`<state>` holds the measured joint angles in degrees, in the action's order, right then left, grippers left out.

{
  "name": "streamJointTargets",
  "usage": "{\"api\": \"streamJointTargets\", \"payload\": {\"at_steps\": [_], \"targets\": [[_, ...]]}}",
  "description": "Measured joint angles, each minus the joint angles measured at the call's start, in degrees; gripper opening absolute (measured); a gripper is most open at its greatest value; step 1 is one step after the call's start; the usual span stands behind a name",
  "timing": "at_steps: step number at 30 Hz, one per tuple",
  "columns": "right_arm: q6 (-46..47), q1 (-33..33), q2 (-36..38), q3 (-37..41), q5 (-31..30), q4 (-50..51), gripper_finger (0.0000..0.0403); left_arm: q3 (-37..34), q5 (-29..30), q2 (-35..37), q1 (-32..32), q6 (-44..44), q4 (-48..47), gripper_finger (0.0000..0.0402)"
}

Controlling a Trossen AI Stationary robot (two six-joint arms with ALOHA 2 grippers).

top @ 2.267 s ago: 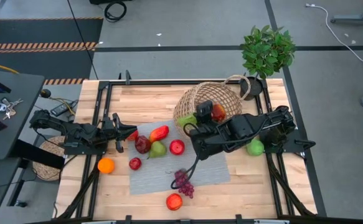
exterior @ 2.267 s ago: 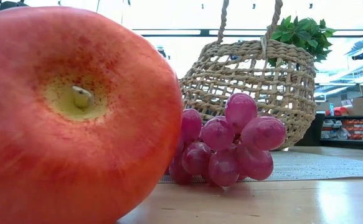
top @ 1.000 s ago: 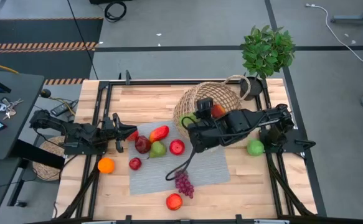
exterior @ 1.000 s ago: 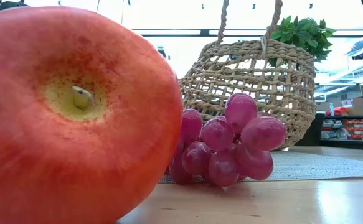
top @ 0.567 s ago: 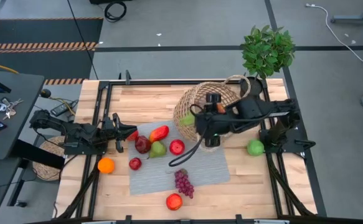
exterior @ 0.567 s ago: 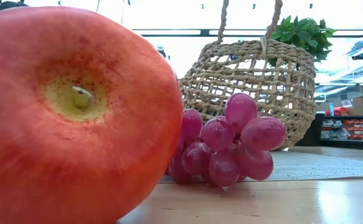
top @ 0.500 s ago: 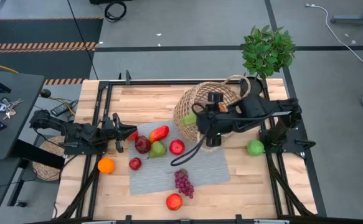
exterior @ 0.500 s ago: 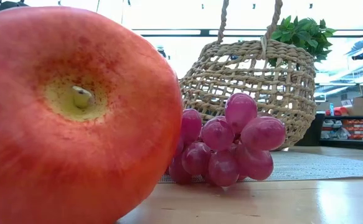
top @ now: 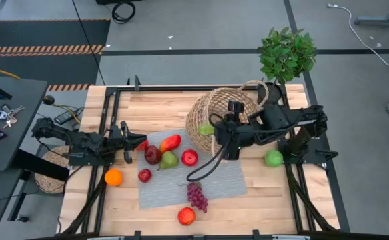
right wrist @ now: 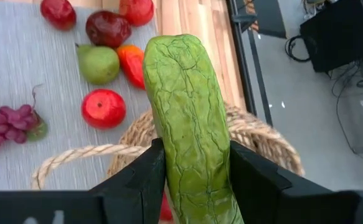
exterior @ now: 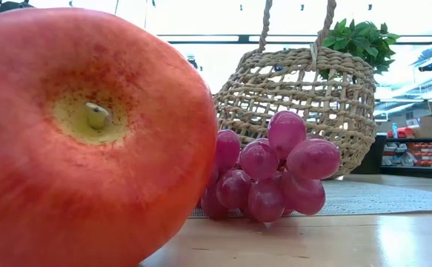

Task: Build produce basket
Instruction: Put the cucumber into the brown basket

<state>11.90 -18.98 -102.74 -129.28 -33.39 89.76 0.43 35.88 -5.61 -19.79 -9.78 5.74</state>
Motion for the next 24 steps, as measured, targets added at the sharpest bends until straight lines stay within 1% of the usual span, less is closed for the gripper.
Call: {"api": "streamJointTargets", "payload": {"at_steps": [4,8,11,15,17,20,24], "targets": [[3.43,-0.89,2.81,5.18,0.06,-3.45,0.0167,0.0,0.0,-0.02,0.0,0.0,0.0,0.0048],[7.76,-1.15,5.91,8.87,1.18,-12.44,0.0167,0.0,0.0,0.0,0.0,0.0,0.0,0.0048],[12.98,-1.14,7.89,9.28,1.5,-17.0,0.0167,0.0,0.0,0.0,0.0,0.0,0.0,0.0048],[24.08,-0.11,10.09,9.3,2.38,-21.65,0.0167,-0.02,0.0,-0.01,0.0,0.0,0.0,0.0048],[27.49,0.41,11.29,9.3,3.28,-23.45,0.0167,-0.02,0.0,0.0,0.0,0.02,0.0,0.0048],[29.93,0.48,12.6,9.28,2.87,-25.53,0.0167,0.0,0.0,-0.01,0.0,0.01,0.0,0.0048],[29.81,0.46,12.77,9.3,1.72,-25.61,0.0167,-0.02,0.0,-0.01,0.01,0.0,0.0,0.0048]]}}
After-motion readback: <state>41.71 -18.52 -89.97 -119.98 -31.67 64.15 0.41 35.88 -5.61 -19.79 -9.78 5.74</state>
